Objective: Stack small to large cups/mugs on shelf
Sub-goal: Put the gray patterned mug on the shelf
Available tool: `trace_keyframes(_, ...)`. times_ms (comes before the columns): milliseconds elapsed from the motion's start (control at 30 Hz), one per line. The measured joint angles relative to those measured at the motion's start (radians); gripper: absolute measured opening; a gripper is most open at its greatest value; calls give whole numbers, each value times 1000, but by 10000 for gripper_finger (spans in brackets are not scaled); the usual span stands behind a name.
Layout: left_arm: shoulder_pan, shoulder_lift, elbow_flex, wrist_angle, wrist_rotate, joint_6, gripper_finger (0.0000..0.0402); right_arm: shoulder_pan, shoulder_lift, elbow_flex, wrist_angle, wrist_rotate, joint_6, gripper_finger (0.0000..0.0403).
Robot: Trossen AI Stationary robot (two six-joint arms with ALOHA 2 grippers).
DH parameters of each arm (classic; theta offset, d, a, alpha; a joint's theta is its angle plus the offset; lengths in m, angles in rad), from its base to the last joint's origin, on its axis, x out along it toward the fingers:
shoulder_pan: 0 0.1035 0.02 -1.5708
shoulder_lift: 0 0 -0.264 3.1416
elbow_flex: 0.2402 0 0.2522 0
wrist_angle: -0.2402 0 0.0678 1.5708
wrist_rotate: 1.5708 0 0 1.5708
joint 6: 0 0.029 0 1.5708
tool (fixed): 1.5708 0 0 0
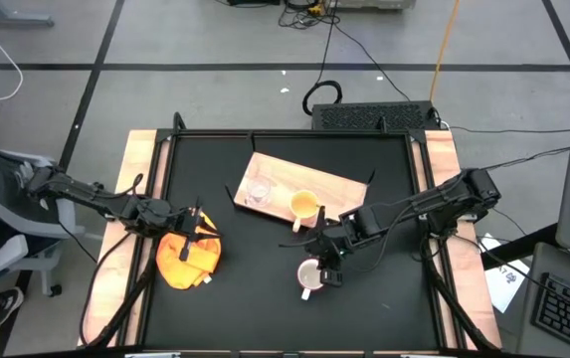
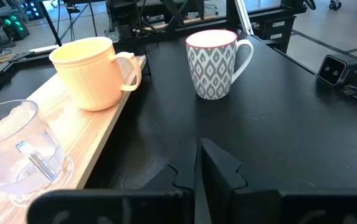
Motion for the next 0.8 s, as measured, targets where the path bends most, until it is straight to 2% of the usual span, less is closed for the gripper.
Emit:
trace_keyframes(167,0,0,0,0,0,-1,25,-2,22,0,-1,0,5,141)
trace_keyframes(500,0,0,0,0,0,0,2,-2,24,0,-4,1,-12,141)
trace_keyframes(800,0,0,0,0,0,0,39,-1,26,0,-9,5,5,141)
